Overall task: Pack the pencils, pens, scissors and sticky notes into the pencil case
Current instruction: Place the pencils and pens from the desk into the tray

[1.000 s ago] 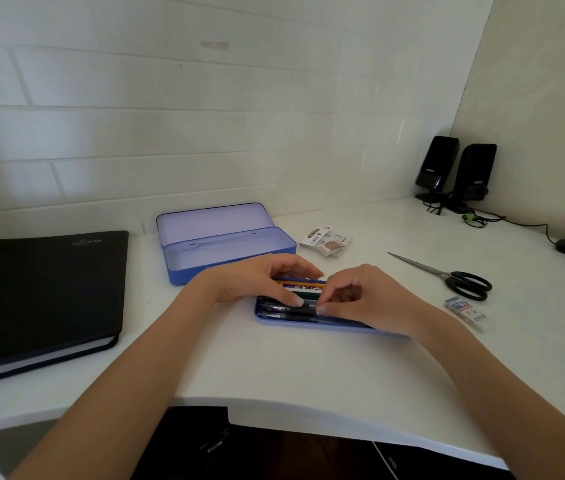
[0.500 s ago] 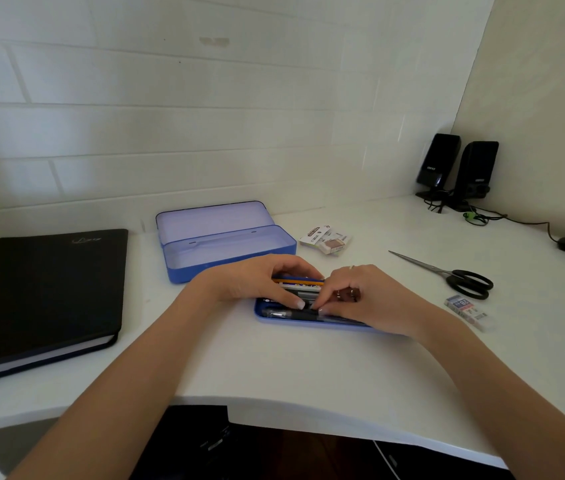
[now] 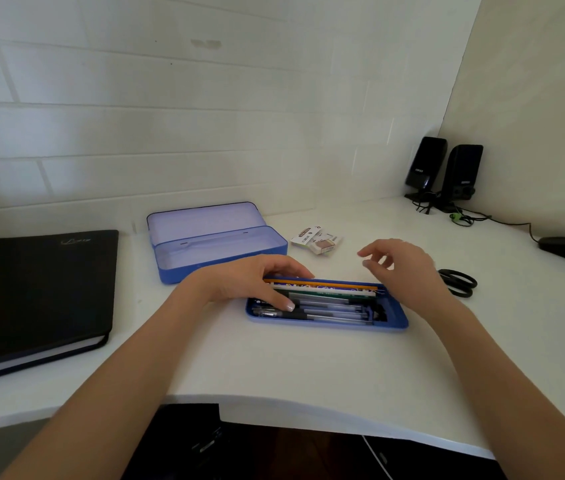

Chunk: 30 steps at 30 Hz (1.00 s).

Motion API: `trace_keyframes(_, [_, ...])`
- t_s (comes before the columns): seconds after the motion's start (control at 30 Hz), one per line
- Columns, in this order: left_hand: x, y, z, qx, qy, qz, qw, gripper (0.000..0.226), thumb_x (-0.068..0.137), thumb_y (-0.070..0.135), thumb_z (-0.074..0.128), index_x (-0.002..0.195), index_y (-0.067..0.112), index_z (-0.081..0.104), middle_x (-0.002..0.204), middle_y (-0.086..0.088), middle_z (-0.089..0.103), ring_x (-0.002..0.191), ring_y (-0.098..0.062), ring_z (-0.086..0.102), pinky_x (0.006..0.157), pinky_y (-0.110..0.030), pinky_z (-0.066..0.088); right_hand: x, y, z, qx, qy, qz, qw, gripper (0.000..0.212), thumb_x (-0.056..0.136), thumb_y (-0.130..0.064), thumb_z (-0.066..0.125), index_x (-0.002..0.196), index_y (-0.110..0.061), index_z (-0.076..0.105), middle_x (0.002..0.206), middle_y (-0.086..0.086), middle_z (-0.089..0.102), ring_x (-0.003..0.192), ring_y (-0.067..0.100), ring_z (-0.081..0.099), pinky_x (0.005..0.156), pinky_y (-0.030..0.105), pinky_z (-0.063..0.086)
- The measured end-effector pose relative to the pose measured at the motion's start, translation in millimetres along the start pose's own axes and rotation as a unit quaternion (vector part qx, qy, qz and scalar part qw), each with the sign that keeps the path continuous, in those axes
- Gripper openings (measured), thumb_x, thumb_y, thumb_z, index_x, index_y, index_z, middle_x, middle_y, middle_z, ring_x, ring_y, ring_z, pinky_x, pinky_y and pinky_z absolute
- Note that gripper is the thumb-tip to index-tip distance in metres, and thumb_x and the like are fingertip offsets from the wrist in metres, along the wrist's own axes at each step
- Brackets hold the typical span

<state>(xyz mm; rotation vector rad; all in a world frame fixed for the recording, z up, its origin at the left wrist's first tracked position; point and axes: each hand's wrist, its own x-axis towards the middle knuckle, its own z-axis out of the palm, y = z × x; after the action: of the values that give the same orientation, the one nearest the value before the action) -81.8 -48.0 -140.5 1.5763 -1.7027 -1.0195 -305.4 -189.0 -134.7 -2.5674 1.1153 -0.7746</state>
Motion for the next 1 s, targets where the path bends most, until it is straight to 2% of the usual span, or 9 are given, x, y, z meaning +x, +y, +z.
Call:
trace_keyframes(0.1, [-0.1, -0.2, 0.0, -0.001, 0.003, 0.002, 1.000, 0.053, 0.073, 0.021, 0.077, 0.120, 0.034, 0.058, 0.124, 0.006, 0.061, 0.116, -0.013, 0.058, 0.104, -0.037, 0.044, -0.5, 10.2, -4.5, -0.087, 0.033, 0.047, 0.995, 0.019, 0.092, -0.027, 0.054, 0.106, -0.032, 0.065, 0.102, -0.007, 0.063, 0.100, 0.016, 0.057, 0.090, 0.038, 0.036])
trace_keyframes(0.2, [-1.0, 0.3, 0.1, -0.013, 0.005, 0.004, 1.000, 0.054, 0.071, 0.020, 0.077, 0.120, 0.032, 0.058, 0.125, 0.006, 0.061, 0.117, -0.013, 0.057, 0.105, -0.037, 0.044, -1.5, 10.3, -12.0, 0.030, 0.008, 0.030, 0.999, 0.021, 0.087, -0.034, 0.061, 0.107, -0.035, 0.066, 0.112, -0.009, 0.065, 0.100, 0.008, 0.057, 0.093, 0.034, 0.042])
trace_keyframes(0.3, [-1.5, 0.7, -0.5, -0.020, 0.005, 0.002, 1.000, 0.055, 0.071, 0.017, 0.077, 0.121, 0.031, 0.058, 0.126, 0.007, 0.060, 0.119, -0.011, 0.056, 0.104, -0.032, 0.044, -9.3, -8.6, -16.0, 0.161, -0.169, -0.040, 0.972, 0.053, 0.076, -0.040, 0.072, 0.125, -0.045, 0.053, 0.125, -0.018, 0.057, 0.115, -0.002, 0.049, 0.094, 0.017, 0.035])
trace_keyframes(0.43, [-0.6, 0.8, -1.0, -0.043, 0.029, 0.001, 0.999, 0.044, 0.078, 0.010, 0.073, 0.117, 0.027, 0.061, 0.124, 0.008, 0.063, 0.117, -0.005, 0.057, 0.101, -0.025, 0.044, -15.6, -19.3, -7.9, 0.116, -0.319, -0.073, 0.938, 0.081, 0.068, -0.044, 0.078, 0.131, -0.060, 0.028, 0.137, -0.019, 0.042, 0.127, 0.001, 0.038, 0.107, 0.023, 0.027])
trace_keyframes(0.6, [0.7, 2.6, 0.1, -0.137, 0.174, 0.038, 0.974, 0.014, 0.086, 0.006, 0.063, 0.096, 0.014, 0.068, 0.102, 0.001, 0.073, 0.101, -0.017, 0.068, 0.093, -0.025, 0.051, -15.6, -18.0, -4.7, 0.089, -0.307, -0.090, 0.943, 0.086, 0.066, -0.043, 0.081, 0.135, -0.053, 0.032, 0.133, -0.022, 0.047, 0.122, 0.002, 0.044, 0.106, 0.023, 0.032])
trace_keyframes(0.73, [-2.1, 13.3, -4.8, -0.259, 0.357, 0.081, 0.894, 0.024, 0.083, -0.008, 0.054, 0.072, 0.010, 0.065, 0.069, -0.005, 0.069, 0.064, -0.014, 0.066, 0.068, -0.029, 0.056, -13.0, -12.2, -2.4, 0.080, -0.264, -0.075, 0.958, 0.071, 0.068, -0.050, 0.076, 0.130, -0.050, 0.042, 0.127, -0.019, 0.053, 0.117, 0.005, 0.050, 0.106, 0.030, 0.038])
trace_keyframes(0.8, [-5.1, 11.1, -10.1, -0.172, 0.542, 0.085, 0.818, 0.021, 0.080, 0.000, 0.052, 0.068, 0.016, 0.059, 0.063, -0.005, 0.063, 0.057, -0.017, 0.062, 0.059, -0.033, 0.053, -8.7, -5.1, 1.4, 0.056, -0.236, -0.056, 0.968, 0.073, 0.061, -0.065, 0.068, 0.128, -0.052, 0.041, 0.125, -0.018, 0.056, 0.116, 0.009, 0.052, 0.105, 0.036, 0.040])
trace_keyframes(0.87, [-8.8, 4.5, -14.0, -0.032, 0.644, 0.068, 0.761, 0.011, 0.080, 0.016, 0.049, 0.071, 0.022, 0.054, 0.066, -0.001, 0.061, 0.067, -0.024, 0.063, 0.063, -0.041, 0.052, -5.2, 1.5, 4.7, 0.030, -0.213, -0.041, 0.976, 0.078, 0.055, -0.075, 0.058, 0.128, -0.054, 0.038, 0.125, -0.016, 0.057, 0.116, 0.012, 0.053, 0.105, 0.039, 0.040])
trace_keyframes(1.0, [-5.4, -8.2, -8.2, 0.256, 0.547, -0.070, 0.794, 0.013, 0.087, 0.025, 0.049, 0.095, 0.021, 0.058, 0.086, 0.003, 0.069, 0.084, -0.024, 0.061, 0.071, -0.035, 0.046, -3.3, 7.4, 7.2, 0.037, -0.199, -0.032, 0.979, 0.080, 0.054, -0.077, 0.055, 0.129, -0.052, 0.038, 0.127, -0.018, 0.055, 0.118, 0.011, 0.052, 0.108, 0.042, 0.035])
